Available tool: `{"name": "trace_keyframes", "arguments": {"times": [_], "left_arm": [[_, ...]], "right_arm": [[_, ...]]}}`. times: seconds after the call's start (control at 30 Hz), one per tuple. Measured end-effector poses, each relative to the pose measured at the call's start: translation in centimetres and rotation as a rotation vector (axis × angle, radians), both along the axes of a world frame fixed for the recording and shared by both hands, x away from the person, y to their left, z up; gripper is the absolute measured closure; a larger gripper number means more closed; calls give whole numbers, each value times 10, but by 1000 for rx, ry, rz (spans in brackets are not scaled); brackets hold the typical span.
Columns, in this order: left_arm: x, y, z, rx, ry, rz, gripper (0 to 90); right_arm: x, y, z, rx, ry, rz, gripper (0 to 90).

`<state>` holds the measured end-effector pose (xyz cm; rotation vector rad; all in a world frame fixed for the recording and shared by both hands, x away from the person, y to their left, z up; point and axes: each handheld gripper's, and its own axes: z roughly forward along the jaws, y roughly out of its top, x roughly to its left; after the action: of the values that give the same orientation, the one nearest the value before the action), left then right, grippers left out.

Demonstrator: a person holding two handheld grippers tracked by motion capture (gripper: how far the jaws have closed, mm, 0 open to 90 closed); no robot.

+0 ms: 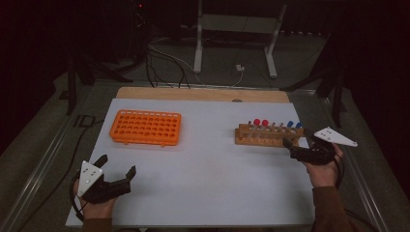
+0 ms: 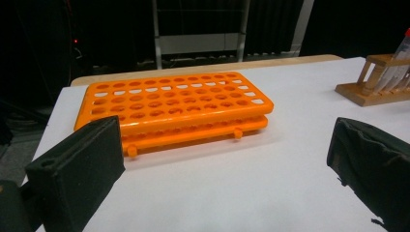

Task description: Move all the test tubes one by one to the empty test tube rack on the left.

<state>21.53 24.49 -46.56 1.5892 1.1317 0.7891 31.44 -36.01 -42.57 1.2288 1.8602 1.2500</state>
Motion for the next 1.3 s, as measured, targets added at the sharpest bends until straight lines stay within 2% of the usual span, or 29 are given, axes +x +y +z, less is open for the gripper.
{"name": "trace_keyframes", "arguments": {"times": [0.23,0.33,0.43,0.63,0.7,0.9,1.1,1.3], "left_arm": [[0,0,-1,-1,2,2,2],[0,-1,-1,-1,2,0,2],[1,-1,-1,5,5,-3,2],[1,-3,-1,10,6,-8,2],[1,-2,-2,8,6,-7,2],[0,-2,-1,6,3,-5,2],[0,-2,-1,7,3,-5,2],[0,-2,-2,8,6,-7,2]], "right_arm": [[17,-20,3,30,7,-93,276],[24,-26,3,29,6,-136,397],[32,-33,-1,36,32,-130,524],[46,-35,-12,23,77,-130,672],[49,-33,-15,12,79,-141,684],[58,-33,-24,36,108,-178,688],[62,-29,-32,27,139,-178,741],[63,-25,-35,8,134,-176,756]]}}
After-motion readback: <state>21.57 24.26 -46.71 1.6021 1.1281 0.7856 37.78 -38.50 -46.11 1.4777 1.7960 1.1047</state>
